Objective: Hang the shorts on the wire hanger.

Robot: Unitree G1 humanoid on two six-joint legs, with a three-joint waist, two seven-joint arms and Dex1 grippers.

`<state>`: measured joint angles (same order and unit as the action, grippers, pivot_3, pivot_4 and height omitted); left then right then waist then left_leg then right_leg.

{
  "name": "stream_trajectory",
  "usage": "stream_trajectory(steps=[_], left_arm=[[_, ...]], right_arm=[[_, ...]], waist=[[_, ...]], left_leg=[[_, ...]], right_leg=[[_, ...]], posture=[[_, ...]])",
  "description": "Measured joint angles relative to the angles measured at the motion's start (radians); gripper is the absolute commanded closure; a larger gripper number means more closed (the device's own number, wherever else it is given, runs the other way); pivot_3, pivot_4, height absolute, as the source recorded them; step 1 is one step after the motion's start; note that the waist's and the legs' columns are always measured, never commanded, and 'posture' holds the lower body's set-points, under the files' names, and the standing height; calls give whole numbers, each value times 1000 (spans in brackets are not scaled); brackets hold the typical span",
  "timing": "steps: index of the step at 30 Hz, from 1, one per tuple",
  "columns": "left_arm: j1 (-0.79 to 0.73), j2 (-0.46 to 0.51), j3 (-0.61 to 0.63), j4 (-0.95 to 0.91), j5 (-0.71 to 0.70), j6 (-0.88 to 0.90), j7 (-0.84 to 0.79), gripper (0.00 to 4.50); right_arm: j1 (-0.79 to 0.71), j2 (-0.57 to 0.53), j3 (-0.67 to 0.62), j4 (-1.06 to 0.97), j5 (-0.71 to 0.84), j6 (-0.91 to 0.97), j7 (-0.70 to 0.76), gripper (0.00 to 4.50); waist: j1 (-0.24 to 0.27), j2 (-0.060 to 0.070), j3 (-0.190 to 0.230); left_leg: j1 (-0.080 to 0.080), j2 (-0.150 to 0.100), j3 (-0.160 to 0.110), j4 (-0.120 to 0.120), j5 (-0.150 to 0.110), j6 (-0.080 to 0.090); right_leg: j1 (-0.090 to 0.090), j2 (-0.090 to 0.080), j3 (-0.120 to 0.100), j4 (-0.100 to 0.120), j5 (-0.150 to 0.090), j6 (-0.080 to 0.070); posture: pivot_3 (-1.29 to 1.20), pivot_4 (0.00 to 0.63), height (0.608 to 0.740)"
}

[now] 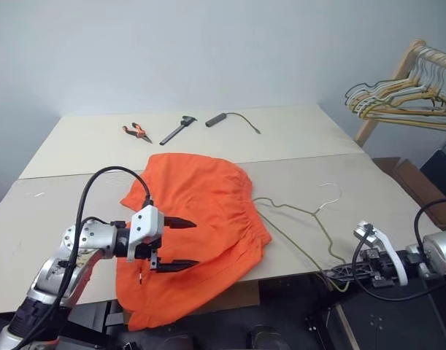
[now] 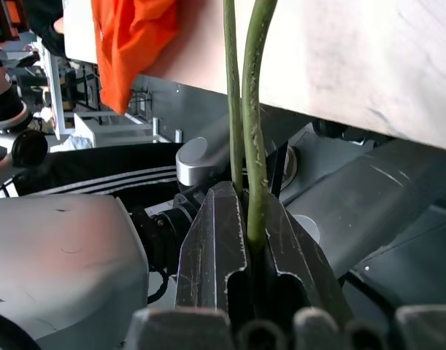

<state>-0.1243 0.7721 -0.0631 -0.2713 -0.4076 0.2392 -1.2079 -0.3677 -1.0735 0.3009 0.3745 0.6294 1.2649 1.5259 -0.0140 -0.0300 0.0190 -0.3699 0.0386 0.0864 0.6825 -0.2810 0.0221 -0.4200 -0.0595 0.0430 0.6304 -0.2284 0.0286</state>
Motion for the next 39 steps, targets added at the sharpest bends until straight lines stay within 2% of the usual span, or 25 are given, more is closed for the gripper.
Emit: stream_trajectory(steps=[11, 14, 20, 24, 27, 32, 36, 39], left_arm=[[0, -2, -1, -1, 14, -1, 3, 18], [5, -2, -1, -7, 17, -1, 10, 18], [15, -6, -6, -21, 35, -12, 20, 18], [15, -13, -20, -20, 52, -20, 21, 18], [8, -24, -37, -15, 54, -21, 23, 18], [7, -28, -39, -14, 61, -21, 40, 18], [28, -27, -38, -23, 61, -21, 50, 18], [50, -23, -34, -33, 59, -21, 55, 18]], right_arm=[[-15, -24, 5, -41, 27, -1, 24, 4500], [-18, -55, 33, -87, 65, -7, 25, 4500], [-64, -45, 86, -86, 91, 3, 25, 4500], [-146, 16, 132, -5, 56, 3, 27, 4500], [-238, 107, 166, 115, 0, 2, 26, 4500], [-343, 182, 204, 279, -88, -34, 29, 4500], [-369, 184, 248, 326, -103, -68, 29, 4500], [-349, 118, 286, 261, -46, -93, 29, 4500]], waist=[[2, 0, 0], [2, 0, 0], [3, 0, 0], [1, 1, 0], [1, 1, 0], [10, 1, -1], [27, 1, -1], [38, 3, -1]], left_leg=[[0, 0, 0, 0, 0, 0], [0, 0, -1, 0, 0, 0], [0, 0, -1, 1, 0, 0], [0, 0, 0, 1, 0, 0], [0, 0, 0, 2, 0, 0], [-1, 0, 0, 2, 0, 0], [-2, 0, 0, 2, 0, 0], [-2, 0, 0, 2, 0, 0]], right_leg=[[0, 0, 0, 1, 0, 0], [0, 0, 0, 0, 0, 0], [0, 0, 0, 1, 0, 0], [0, 0, 0, 1, 0, 0], [0, 0, 0, 2, 1, 0], [-1, 0, 0, 1, 1, 0], [-1, 0, 0, 1, 1, 0], [-1, 0, -1, 1, 1, 0]], posture=[[15, 0, 740], [23, 0, 740], [25, 0, 740], [29, 0, 740], [42, 0, 740], [66, 0, 740], [76, 0, 740], [74, 0, 740]])
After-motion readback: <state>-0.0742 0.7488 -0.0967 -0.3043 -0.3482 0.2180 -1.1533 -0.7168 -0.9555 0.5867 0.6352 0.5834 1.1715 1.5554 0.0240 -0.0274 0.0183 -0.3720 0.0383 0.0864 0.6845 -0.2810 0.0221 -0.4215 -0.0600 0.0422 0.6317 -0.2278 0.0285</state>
